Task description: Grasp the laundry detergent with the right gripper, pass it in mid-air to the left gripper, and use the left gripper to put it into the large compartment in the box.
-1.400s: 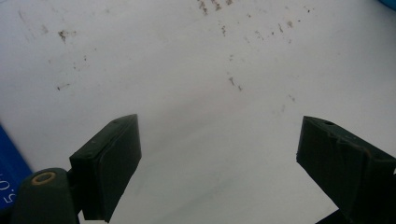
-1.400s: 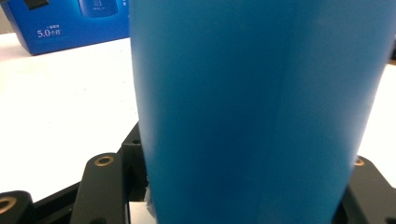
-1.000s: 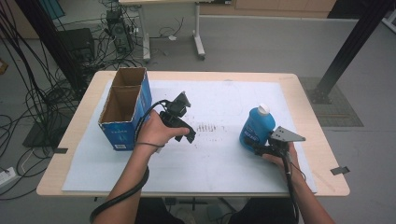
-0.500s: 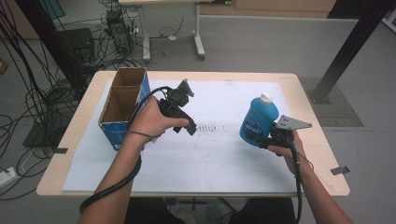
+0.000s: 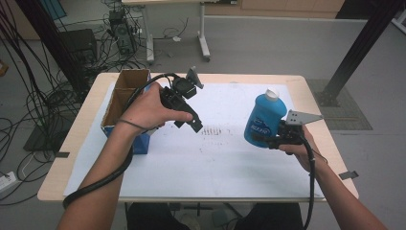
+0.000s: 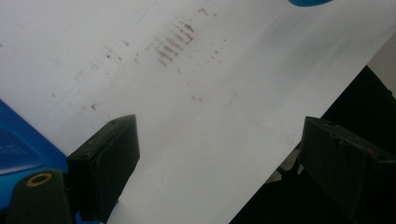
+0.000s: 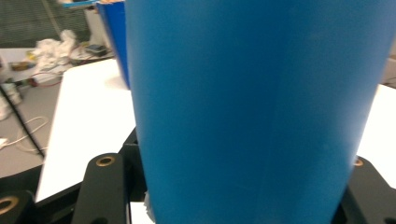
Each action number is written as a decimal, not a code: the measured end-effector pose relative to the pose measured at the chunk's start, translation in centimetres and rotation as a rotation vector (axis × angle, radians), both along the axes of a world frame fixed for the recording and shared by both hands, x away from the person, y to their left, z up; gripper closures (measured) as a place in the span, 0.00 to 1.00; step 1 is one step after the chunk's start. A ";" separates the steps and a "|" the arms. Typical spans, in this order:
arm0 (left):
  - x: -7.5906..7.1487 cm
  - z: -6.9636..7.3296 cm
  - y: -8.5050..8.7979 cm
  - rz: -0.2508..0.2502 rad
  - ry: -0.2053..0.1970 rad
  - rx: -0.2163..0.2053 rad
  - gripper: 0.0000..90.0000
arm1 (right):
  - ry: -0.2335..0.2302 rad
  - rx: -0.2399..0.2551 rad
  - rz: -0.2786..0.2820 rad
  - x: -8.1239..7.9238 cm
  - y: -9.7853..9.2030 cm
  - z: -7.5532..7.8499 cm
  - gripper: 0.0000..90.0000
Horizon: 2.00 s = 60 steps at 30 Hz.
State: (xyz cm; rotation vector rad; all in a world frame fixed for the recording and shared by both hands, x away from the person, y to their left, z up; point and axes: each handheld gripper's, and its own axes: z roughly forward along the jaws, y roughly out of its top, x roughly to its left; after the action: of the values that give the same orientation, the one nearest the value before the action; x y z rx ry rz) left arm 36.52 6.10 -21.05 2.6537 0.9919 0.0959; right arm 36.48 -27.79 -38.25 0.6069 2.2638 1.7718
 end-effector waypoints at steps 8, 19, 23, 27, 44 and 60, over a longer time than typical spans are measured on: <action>-0.7 2.1 -0.5 -0.092 -0.009 0.039 0.14 | 0.001 -0.032 0.087 -0.5 1.0 1.1 0.45; -1.3 3.8 -1.3 -0.235 0.014 0.073 0.14 | 0.000 -0.016 0.184 -0.9 2.2 2.4 0.45; -1.5 4.4 -1.5 -0.267 0.009 0.071 0.14 | -0.008 -0.019 0.227 -1.1 2.7 3.1 0.45; -1.9 5.0 -1.8 -0.300 -0.002 0.052 0.14 | -0.011 -0.023 0.264 -1.3 3.3 3.8 0.45; -3.1 6.9 -3.2 -0.413 -0.057 0.023 0.14 | -0.039 0.001 0.410 -2.4 5.8 6.4 0.45; -3.5 7.3 -4.8 -0.506 -0.053 0.022 0.14 | -0.051 -0.023 0.482 -3.1 8.1 7.3 0.45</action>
State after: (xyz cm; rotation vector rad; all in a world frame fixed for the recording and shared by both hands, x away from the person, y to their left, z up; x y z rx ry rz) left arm 33.05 1.29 -13.77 2.8151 0.2822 0.0636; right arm 33.41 -19.73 -30.99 0.0011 2.5424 1.9223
